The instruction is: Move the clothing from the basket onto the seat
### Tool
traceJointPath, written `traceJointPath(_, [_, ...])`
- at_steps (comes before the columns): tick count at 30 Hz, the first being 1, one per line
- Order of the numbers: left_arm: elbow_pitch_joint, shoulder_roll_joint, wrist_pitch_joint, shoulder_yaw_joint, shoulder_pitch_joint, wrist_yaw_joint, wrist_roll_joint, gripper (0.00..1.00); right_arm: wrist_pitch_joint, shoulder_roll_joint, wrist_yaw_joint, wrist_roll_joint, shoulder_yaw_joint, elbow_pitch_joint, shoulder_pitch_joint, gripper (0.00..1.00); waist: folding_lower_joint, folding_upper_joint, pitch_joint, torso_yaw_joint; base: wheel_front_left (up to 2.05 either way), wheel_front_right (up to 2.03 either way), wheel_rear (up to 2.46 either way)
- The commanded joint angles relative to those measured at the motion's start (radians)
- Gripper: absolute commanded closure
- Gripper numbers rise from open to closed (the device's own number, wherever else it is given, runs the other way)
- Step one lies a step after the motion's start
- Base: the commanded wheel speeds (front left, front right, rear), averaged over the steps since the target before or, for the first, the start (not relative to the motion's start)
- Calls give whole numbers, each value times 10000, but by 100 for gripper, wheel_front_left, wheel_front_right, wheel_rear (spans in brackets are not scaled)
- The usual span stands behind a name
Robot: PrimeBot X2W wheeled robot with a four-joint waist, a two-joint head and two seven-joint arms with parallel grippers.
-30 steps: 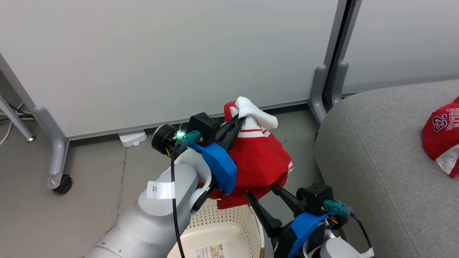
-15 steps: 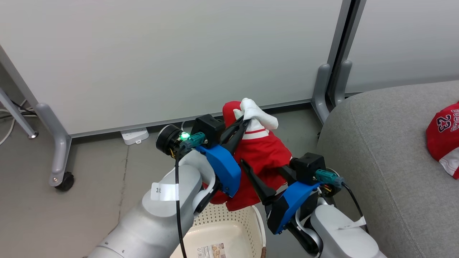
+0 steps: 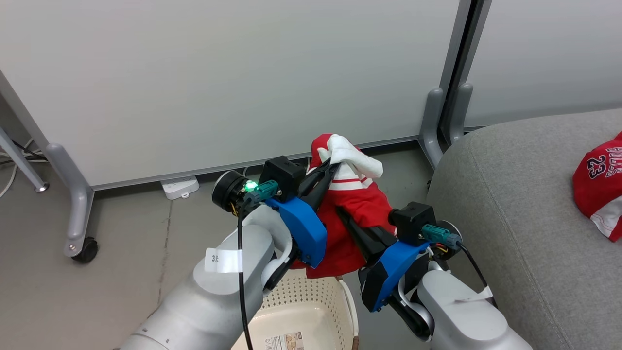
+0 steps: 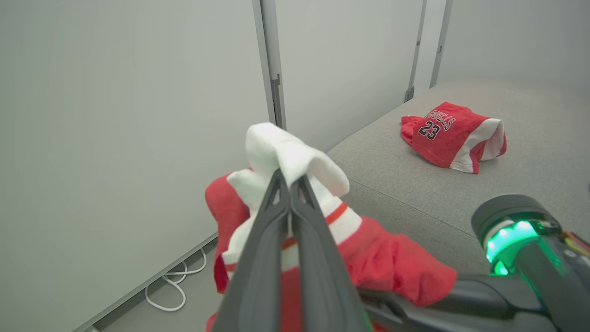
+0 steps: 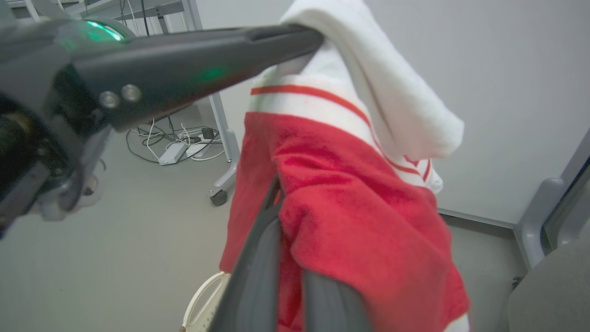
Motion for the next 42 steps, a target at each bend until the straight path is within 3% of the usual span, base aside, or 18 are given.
traceJointPath(1, [38, -9, -33, -8, -103, 12, -55, 100, -61, 15, 1, 55, 34, 68, -203, 100, 0, 0, -4, -18, 0, 0, 0])
traceJointPath(18, [91, 16, -88, 164, -14, 57, -128, 100, -202, 16, 1, 42, 282, 304, -273, 100, 0, 0, -75, -166, 0, 0, 0])
traceJointPath(20, [85, 26, -93, 175, 5, 63, -116, 19, -204, 16, 1, 66, 307, 322, -278, 100, 0, 0, -77, -183, 0, 0, 0])
traceJointPath(21, [85, 26, -93, 175, 5, 63, -116, 19, -204, 16, 1, 66, 307, 322, -278, 100, 0, 0, -77, -183, 0, 0, 0])
traceJointPath(22, [69, 36, -96, 182, 16, 68, -94, 0, -201, 16, 1, 70, 314, 325, -284, 100, 0, 0, -76, -194, 0, 0, 0])
traceJointPath(27, [-306, 260, -88, 477, 387, 337, 65, 0, -217, 16, 1, 10, 270, 261, -312, 100, 0, 0, -58, -273, 0, 0, 0])
traceJointPath(36, [-2585, 1163, -84, 2201, 2672, 986, 978, 0, -229, 17, 1, -212, -132, 106, -159, 100, 0, 0, 43, -361, 0, 0, 0])
traceJointPath(42, [-3937, 1729, -85, 3356, 4330, 819, 1770, 0, -222, 17, 1, -372, -424, -6, -32, 100, 0, 0, 141, -290, 0, 0, 0])
